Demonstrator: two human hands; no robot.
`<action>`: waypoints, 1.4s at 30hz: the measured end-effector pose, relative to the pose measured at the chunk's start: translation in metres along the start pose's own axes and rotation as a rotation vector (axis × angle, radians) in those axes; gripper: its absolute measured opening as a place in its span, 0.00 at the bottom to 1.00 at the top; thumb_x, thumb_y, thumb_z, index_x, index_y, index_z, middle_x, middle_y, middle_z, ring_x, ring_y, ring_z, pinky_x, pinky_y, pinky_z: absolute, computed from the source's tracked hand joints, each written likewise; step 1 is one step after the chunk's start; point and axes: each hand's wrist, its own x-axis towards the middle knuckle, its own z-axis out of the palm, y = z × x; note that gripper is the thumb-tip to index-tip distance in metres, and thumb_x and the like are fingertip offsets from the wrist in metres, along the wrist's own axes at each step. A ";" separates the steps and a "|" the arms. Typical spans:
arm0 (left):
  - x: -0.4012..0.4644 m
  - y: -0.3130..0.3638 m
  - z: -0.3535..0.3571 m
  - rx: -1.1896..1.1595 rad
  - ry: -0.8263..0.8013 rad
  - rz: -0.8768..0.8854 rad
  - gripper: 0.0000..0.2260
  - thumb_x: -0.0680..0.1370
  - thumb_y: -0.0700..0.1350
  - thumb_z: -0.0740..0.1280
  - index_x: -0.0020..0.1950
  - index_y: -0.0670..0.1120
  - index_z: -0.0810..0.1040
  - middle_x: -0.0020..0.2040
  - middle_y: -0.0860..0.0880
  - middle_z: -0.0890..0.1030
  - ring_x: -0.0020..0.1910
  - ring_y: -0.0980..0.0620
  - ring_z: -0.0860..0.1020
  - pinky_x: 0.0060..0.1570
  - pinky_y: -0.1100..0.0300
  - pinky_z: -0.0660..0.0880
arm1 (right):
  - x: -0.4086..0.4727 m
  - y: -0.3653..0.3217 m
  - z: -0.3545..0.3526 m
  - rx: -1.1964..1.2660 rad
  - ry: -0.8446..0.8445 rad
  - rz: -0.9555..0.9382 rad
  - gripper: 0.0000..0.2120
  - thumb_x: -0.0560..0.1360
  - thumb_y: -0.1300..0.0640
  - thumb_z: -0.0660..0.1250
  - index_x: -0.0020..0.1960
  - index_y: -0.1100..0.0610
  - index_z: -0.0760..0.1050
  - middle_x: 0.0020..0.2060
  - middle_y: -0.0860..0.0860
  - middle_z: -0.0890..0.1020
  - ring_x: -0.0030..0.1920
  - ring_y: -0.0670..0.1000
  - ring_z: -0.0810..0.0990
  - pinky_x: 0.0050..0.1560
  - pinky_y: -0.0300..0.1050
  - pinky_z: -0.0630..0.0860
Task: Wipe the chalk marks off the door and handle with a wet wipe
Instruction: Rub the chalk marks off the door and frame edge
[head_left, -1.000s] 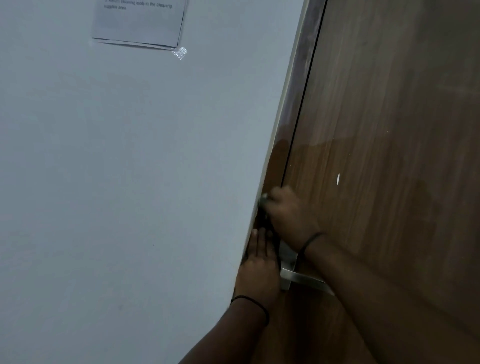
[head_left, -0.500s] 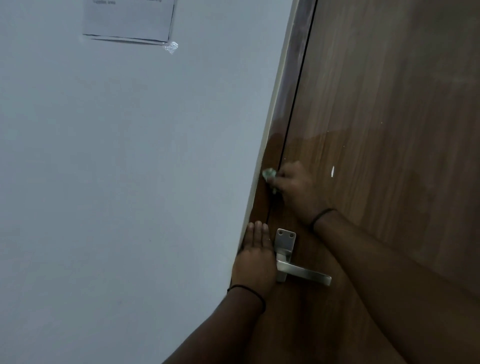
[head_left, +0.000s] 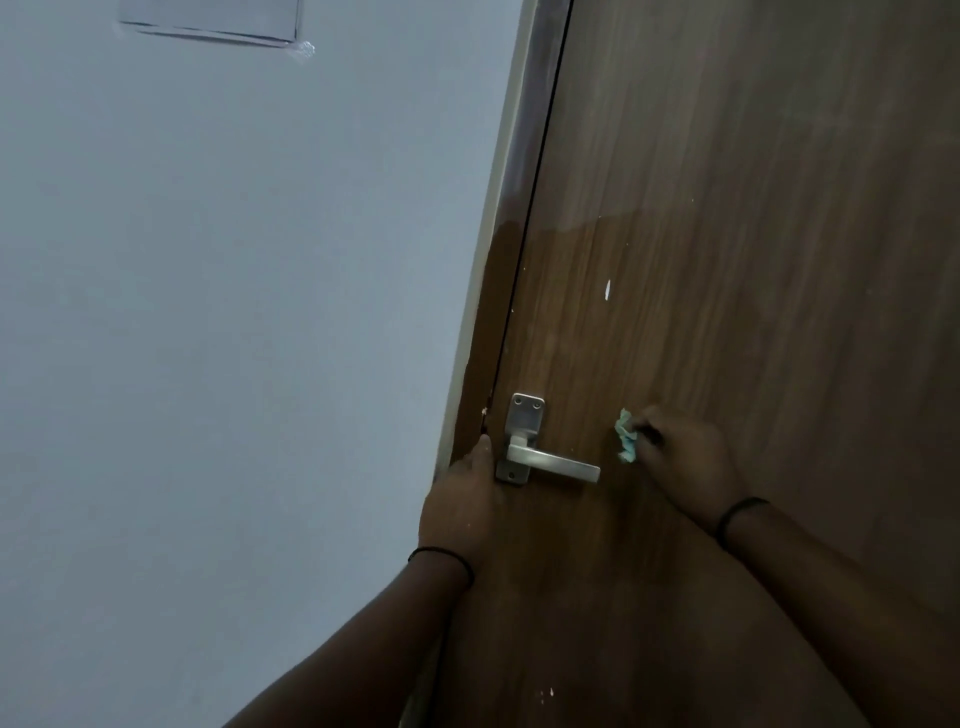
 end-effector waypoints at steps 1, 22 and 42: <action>-0.002 0.007 -0.004 -0.049 0.040 0.025 0.22 0.81 0.52 0.59 0.75 0.48 0.64 0.57 0.46 0.81 0.52 0.49 0.80 0.52 0.57 0.77 | -0.007 -0.007 -0.001 0.063 -0.014 0.033 0.07 0.75 0.67 0.67 0.50 0.58 0.79 0.45 0.50 0.83 0.43 0.45 0.79 0.42 0.33 0.71; -0.033 0.058 -0.046 -0.610 -0.022 -0.065 0.13 0.80 0.42 0.65 0.64 0.44 0.79 0.56 0.47 0.83 0.52 0.54 0.81 0.54 0.59 0.79 | -0.058 -0.100 0.026 0.592 0.066 0.340 0.08 0.72 0.66 0.73 0.49 0.57 0.80 0.47 0.51 0.82 0.46 0.46 0.81 0.45 0.37 0.78; 0.013 0.008 -0.016 -0.423 0.179 -0.211 0.08 0.76 0.44 0.69 0.54 0.48 0.83 0.49 0.54 0.82 0.46 0.60 0.78 0.48 0.72 0.70 | 0.055 -0.085 0.046 0.607 0.178 0.396 0.06 0.77 0.62 0.67 0.53 0.57 0.80 0.51 0.51 0.83 0.50 0.47 0.82 0.49 0.40 0.80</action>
